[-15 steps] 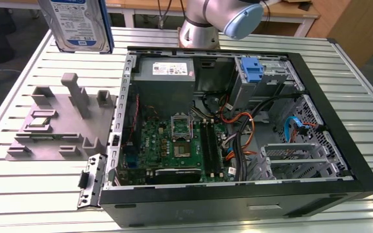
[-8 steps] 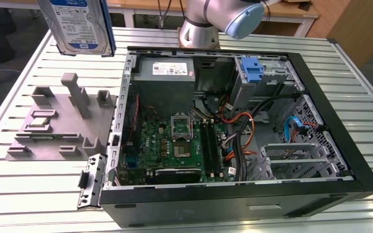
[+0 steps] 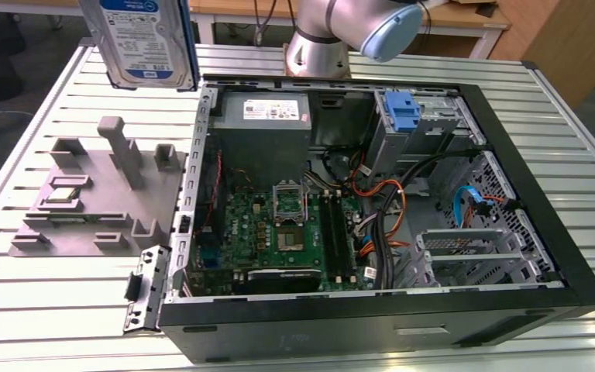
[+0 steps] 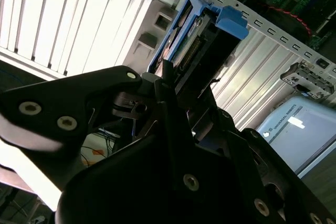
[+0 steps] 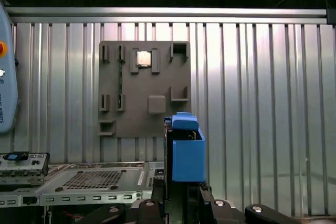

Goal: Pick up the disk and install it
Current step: 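Pick up the disk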

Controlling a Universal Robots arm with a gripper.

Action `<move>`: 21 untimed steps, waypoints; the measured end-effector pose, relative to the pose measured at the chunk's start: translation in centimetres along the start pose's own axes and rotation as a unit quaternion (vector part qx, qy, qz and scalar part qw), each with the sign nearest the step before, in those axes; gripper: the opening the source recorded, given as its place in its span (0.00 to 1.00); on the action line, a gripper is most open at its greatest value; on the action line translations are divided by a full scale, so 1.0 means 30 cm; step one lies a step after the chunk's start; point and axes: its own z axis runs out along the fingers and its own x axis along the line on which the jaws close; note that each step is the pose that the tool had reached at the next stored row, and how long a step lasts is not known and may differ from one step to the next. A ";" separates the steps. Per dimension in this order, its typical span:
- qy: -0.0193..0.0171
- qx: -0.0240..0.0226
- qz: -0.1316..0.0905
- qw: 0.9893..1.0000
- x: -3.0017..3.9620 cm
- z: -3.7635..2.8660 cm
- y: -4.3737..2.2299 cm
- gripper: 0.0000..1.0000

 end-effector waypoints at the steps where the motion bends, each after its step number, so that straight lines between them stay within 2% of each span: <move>1: 0.000 0.000 0.000 1.000 0.000 0.000 -0.009 0.35; 21: 0.000 0.000 0.000 1.000 -0.005 -0.004 -0.184 0.35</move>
